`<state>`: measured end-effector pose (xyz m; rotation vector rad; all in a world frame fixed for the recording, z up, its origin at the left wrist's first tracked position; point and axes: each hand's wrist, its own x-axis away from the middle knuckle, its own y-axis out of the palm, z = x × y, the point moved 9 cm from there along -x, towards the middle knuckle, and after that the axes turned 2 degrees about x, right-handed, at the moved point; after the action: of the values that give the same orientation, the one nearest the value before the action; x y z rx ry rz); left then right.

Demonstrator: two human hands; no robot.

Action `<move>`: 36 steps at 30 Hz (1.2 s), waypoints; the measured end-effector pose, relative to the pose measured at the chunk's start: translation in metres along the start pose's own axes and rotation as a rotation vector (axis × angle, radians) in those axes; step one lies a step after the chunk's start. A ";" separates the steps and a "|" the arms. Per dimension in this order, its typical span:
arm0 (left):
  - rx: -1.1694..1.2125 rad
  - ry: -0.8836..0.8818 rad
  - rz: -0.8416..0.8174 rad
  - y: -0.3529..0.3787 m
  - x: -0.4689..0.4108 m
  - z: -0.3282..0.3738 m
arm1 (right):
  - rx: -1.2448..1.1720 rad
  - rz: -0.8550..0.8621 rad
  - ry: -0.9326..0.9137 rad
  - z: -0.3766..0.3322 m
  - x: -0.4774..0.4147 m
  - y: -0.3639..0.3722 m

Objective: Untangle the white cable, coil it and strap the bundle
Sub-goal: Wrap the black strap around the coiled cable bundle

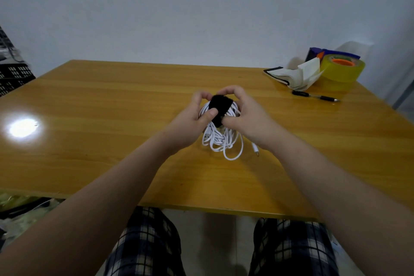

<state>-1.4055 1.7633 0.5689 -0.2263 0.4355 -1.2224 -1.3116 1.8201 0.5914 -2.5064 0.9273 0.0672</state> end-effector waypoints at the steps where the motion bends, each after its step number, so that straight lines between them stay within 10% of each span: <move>1: 0.021 0.004 0.006 0.000 0.001 0.001 | 0.090 0.012 -0.033 -0.003 0.000 0.000; 10: 0.548 -0.067 0.065 -0.003 0.005 -0.001 | 0.481 0.104 -0.290 -0.035 -0.001 -0.004; 18: 0.473 -0.107 -0.003 -0.003 0.004 0.005 | 0.916 0.279 -0.851 -0.053 0.021 0.010; 27: 0.386 -0.256 -0.018 0.005 0.005 -0.011 | 0.917 0.205 -1.027 -0.043 0.033 0.021; 36: 0.163 -0.090 0.216 -0.018 -0.002 -0.007 | 0.370 0.314 -0.599 -0.032 0.032 -0.010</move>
<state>-1.4247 1.7593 0.5702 -0.0909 0.2724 -1.0251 -1.2838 1.7933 0.6176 -1.8207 0.9512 0.6451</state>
